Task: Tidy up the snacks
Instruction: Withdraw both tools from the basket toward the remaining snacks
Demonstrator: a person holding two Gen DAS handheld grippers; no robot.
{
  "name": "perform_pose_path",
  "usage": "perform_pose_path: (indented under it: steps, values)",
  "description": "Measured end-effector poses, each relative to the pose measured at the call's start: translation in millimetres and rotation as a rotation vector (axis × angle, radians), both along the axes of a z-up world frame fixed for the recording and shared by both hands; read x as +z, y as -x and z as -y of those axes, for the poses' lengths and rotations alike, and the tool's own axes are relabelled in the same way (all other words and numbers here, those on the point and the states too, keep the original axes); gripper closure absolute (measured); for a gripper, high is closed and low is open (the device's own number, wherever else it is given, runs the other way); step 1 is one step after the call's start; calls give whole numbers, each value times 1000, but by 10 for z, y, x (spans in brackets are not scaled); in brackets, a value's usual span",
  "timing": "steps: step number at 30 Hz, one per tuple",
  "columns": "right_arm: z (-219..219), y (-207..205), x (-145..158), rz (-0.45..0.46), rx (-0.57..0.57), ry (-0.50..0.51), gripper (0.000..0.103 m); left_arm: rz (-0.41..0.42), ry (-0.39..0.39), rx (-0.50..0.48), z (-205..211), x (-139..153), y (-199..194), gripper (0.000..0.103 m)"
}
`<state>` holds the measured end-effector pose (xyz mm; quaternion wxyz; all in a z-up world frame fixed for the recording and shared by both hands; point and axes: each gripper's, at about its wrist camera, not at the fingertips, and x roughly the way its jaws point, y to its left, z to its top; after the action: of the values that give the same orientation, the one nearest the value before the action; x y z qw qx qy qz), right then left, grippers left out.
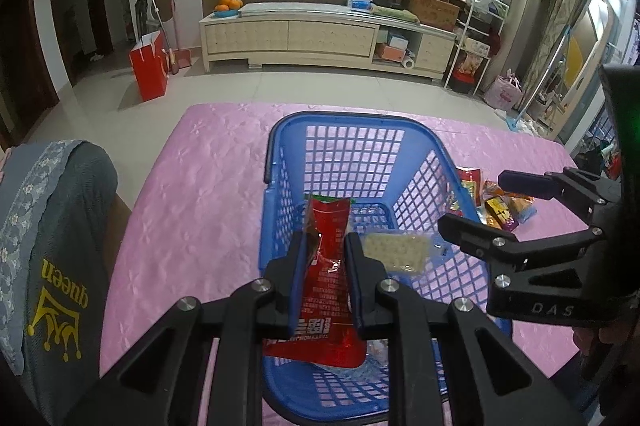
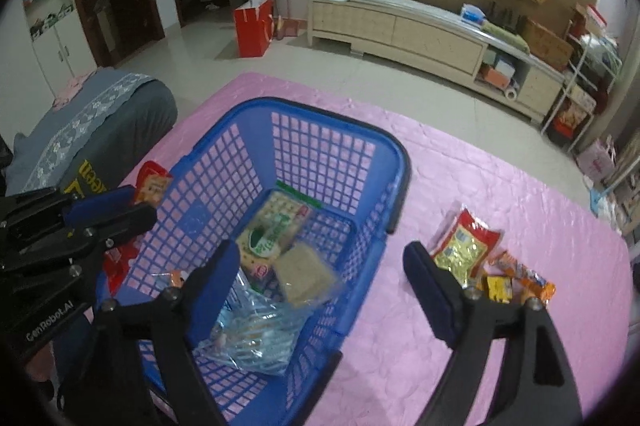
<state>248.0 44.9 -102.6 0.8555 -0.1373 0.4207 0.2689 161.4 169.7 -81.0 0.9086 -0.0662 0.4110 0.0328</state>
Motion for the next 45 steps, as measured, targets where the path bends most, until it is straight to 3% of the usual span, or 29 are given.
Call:
perform_pose_path:
  steps: [15, 30, 32, 34, 35, 45]
  values:
    - [513, 15, 4, -30, -84, -35, 16, -15, -13, -89, 443, -23, -160, 85]
    - [752, -144, -220, -78, -131, -52, 16, -93, 25, -144, 622, -342, -484, 83]
    - [782, -161, -240, -83, -138, -58, 16, -103, 29, -146, 631, -365, -525, 77]
    - [816, -171, -247, -85, -144, -62, 16, -101, 22, -139, 648, -368, -542, 53]
    - [827, -172, -251, -85, -147, -62, 16, -94, 22, -139, 648, -358, -534, 50]
    - [910, -47, -100, -59, -156, -76, 16, -57, -3, -131, 652, -173, -310, 43]
